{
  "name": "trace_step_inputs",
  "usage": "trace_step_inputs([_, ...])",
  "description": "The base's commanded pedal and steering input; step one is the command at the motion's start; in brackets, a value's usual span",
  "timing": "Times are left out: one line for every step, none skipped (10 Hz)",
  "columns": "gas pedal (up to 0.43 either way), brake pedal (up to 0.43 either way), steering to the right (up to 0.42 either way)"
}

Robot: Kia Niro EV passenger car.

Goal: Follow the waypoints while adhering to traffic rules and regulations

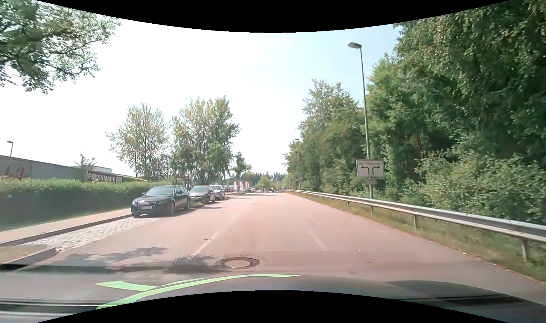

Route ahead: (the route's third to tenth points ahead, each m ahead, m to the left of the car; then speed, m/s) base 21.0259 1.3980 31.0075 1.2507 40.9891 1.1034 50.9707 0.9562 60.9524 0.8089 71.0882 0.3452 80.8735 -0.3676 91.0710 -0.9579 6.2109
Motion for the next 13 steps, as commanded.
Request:
trace_step_inputs([0.319, 0.0, -0.03])
trace_step_inputs([0.319, 0.0, -0.018])
trace_step_inputs([0.319, 0.0, -0.005])
trace_step_inputs([0.319, 0.0, -0.004])
trace_step_inputs([0.319, 0.0, -0.004])
trace_step_inputs([0.319, 0.0, -0.003])
trace_step_inputs([0.319, 0.0, -0.002])
trace_step_inputs([0.319, 0.0, -0.003])
trace_step_inputs([0.319, 0.0, -0.003])
trace_step_inputs([0.319, 0.0, -0.003])
trace_step_inputs([0.319, 0.0, -0.003])
trace_step_inputs([0.319, 0.0, -0.003])
trace_step_inputs([0.319, 0.0, -0.002])
